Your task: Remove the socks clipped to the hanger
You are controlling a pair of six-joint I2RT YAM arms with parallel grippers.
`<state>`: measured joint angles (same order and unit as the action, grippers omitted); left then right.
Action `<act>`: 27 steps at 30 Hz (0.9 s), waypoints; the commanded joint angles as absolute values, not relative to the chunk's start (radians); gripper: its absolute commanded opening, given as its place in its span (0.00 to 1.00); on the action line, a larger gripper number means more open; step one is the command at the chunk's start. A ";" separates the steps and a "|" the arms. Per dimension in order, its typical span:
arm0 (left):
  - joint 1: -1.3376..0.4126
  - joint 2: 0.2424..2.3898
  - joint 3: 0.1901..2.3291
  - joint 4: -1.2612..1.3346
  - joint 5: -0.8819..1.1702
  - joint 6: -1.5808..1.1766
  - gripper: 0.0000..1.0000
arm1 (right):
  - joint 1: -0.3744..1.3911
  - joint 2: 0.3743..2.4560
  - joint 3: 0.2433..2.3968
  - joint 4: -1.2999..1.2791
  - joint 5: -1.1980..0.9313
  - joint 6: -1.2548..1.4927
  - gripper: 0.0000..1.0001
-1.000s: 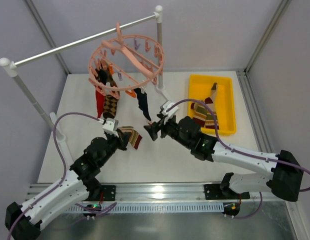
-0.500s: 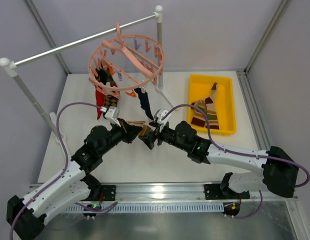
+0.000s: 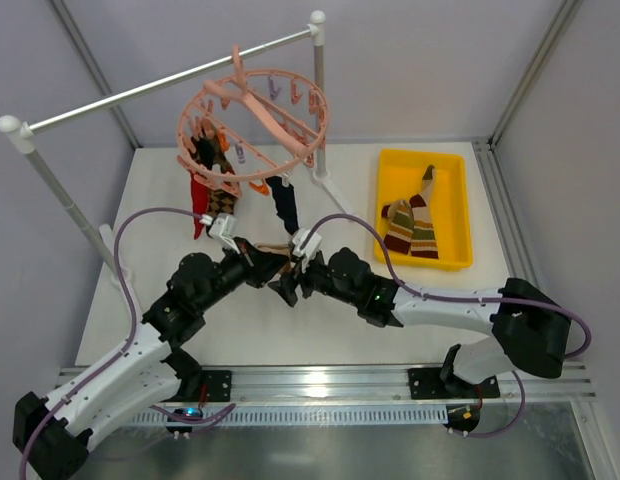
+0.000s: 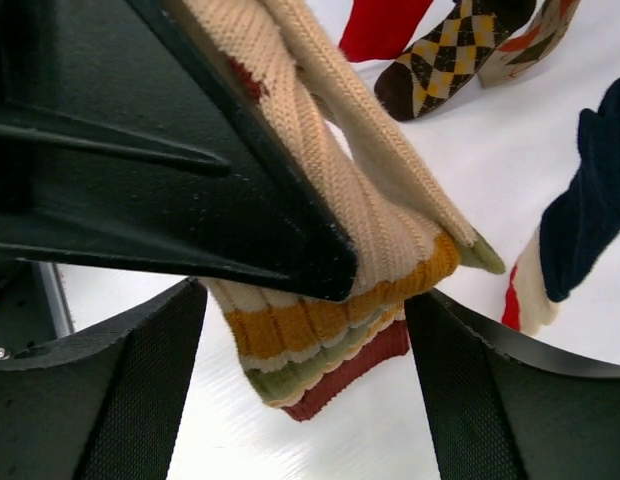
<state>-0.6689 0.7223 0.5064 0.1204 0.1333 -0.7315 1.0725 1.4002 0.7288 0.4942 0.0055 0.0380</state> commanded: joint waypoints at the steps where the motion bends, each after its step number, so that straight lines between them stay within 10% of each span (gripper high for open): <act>1: -0.666 0.692 0.497 0.150 0.164 -0.749 0.00 | 1.085 1.410 0.779 0.581 0.081 0.014 0.80; 4: -0.664 0.666 0.489 0.117 0.144 -0.739 0.00 | 1.088 1.411 0.788 0.569 0.153 0.006 0.46; 5: -0.666 0.657 0.485 0.112 0.135 -0.736 0.00 | 1.086 1.410 0.795 0.562 0.175 0.006 0.15; 6: -0.666 0.649 0.482 0.101 0.127 -0.733 0.00 | 1.088 1.407 0.796 0.554 0.193 0.006 0.06; 8: -0.664 0.623 0.477 0.077 0.097 -0.713 0.11 | 1.088 1.402 0.790 0.545 0.216 0.006 0.04; 11: -0.666 0.577 0.472 0.008 0.008 -0.689 0.71 | 1.088 1.388 0.779 0.523 0.273 0.020 0.04; 14: -0.666 0.532 0.453 -0.034 -0.092 -0.670 0.99 | 1.086 1.364 0.752 0.517 0.337 0.037 0.04; 27: -0.663 0.632 0.420 -0.005 -0.189 -0.617 1.00 | 0.851 1.175 0.770 0.224 0.468 0.069 0.04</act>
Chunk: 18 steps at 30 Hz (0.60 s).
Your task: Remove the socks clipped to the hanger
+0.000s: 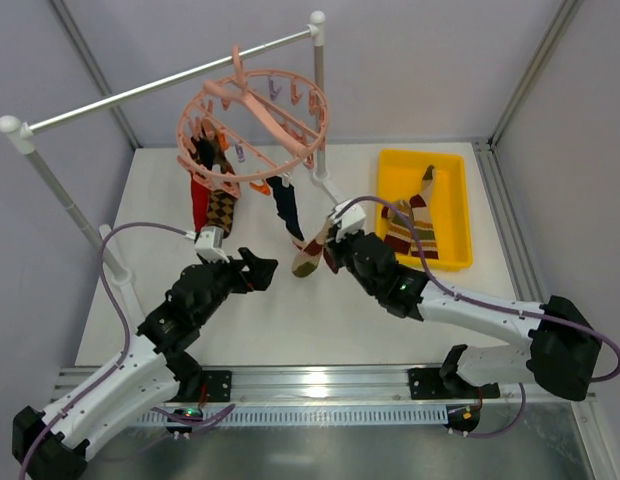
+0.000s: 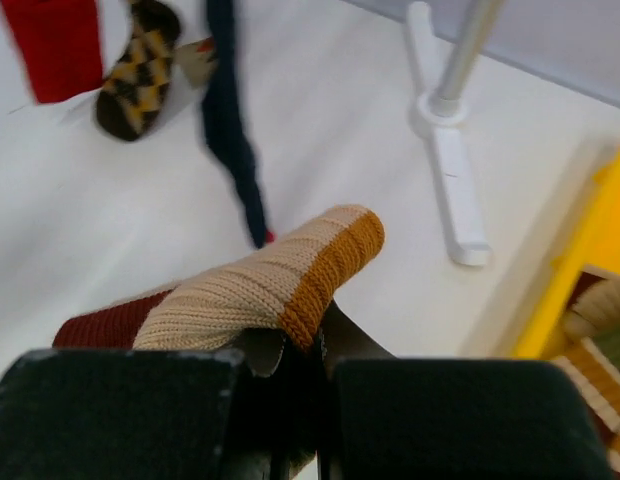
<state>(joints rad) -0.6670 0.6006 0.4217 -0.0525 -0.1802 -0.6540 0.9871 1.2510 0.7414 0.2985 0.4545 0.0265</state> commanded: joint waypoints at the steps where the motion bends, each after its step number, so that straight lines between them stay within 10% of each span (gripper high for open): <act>1: -0.660 0.653 0.423 0.026 -0.183 -0.603 1.00 | 0.801 1.151 0.761 0.212 0.442 0.104 0.04; 18: -0.611 0.672 0.400 0.066 -0.143 -0.552 1.00 | 0.150 1.112 0.844 0.038 0.083 0.222 0.04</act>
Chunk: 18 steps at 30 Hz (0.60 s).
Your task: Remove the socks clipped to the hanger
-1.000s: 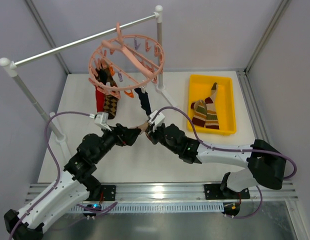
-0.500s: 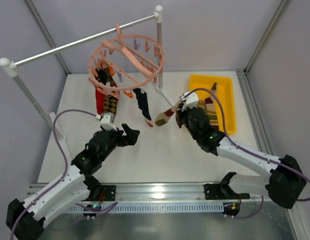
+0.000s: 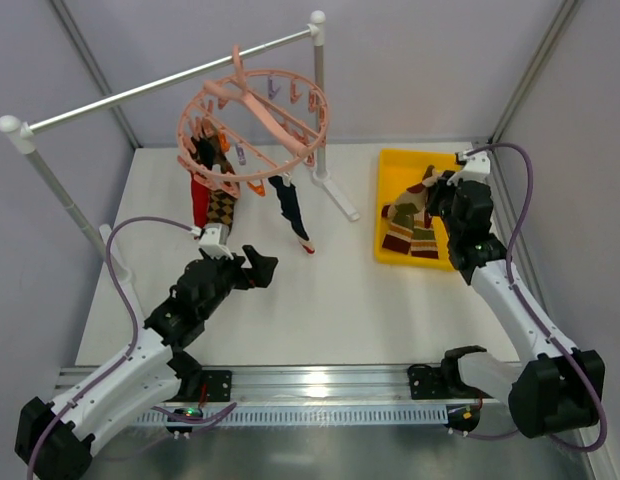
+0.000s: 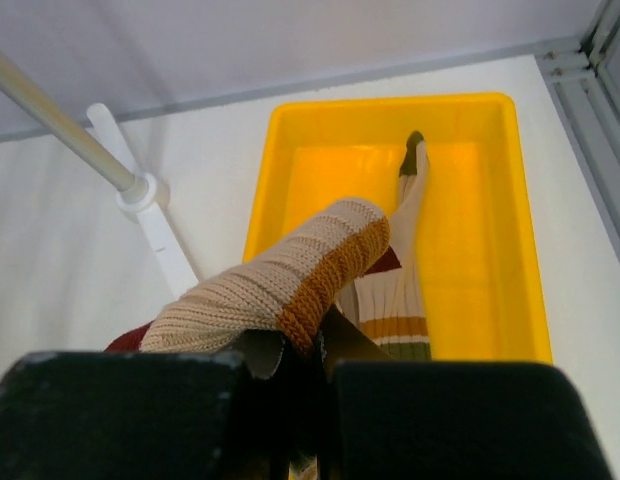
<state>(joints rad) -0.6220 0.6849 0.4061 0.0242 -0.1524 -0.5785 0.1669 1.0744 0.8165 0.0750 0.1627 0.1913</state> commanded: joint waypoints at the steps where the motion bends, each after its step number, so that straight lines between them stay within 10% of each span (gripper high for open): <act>1: -0.607 0.673 0.399 0.067 -0.143 -0.551 1.00 | 0.146 1.133 0.838 0.038 0.087 0.225 0.04; 5: -0.598 0.683 0.394 0.069 -0.143 -0.548 1.00 | 0.127 1.170 0.842 0.032 0.127 0.247 0.13; 7: -0.594 0.690 0.394 0.067 -0.143 -0.551 1.00 | 0.114 1.181 0.851 0.011 0.147 0.252 0.68; 9: -0.589 0.701 0.394 0.069 -0.144 -0.554 1.00 | 0.101 1.199 0.874 -0.026 0.170 0.259 0.95; 18: -0.581 0.716 0.387 0.097 -0.130 -0.563 1.00 | 0.087 1.183 0.842 -0.101 0.209 0.290 1.00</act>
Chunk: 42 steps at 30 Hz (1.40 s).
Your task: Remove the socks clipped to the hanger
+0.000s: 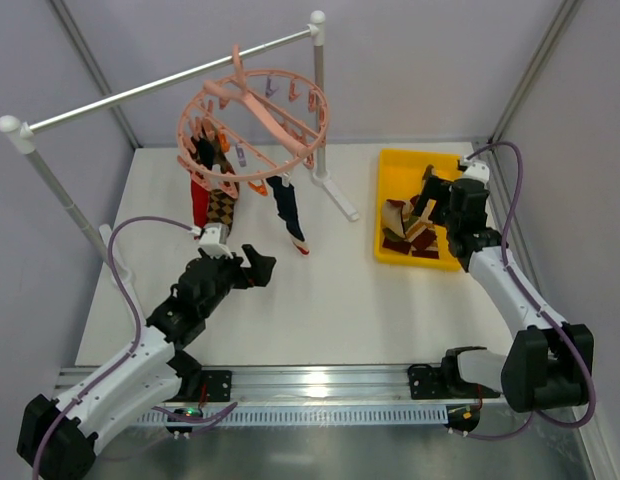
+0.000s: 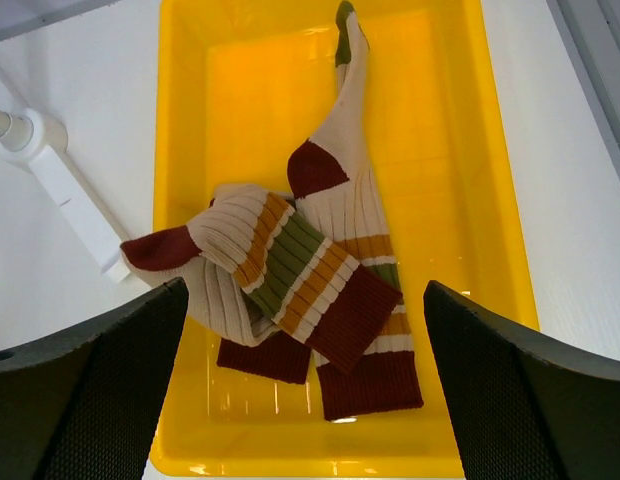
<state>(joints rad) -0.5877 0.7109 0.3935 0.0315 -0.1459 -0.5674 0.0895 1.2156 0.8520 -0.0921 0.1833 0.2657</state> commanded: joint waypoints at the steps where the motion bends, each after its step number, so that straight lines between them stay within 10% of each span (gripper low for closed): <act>1: -0.578 0.715 0.379 0.106 -0.114 -0.563 1.00 | 0.087 1.164 0.821 -0.098 0.201 0.293 0.99; 17: -0.532 0.866 0.379 0.379 0.009 -0.638 0.90 | 0.087 0.920 0.548 -0.005 0.084 0.354 1.00; 42: -1.020 1.516 0.664 0.718 -1.080 -0.350 0.96 | 0.086 0.804 0.508 -0.031 0.081 0.330 1.00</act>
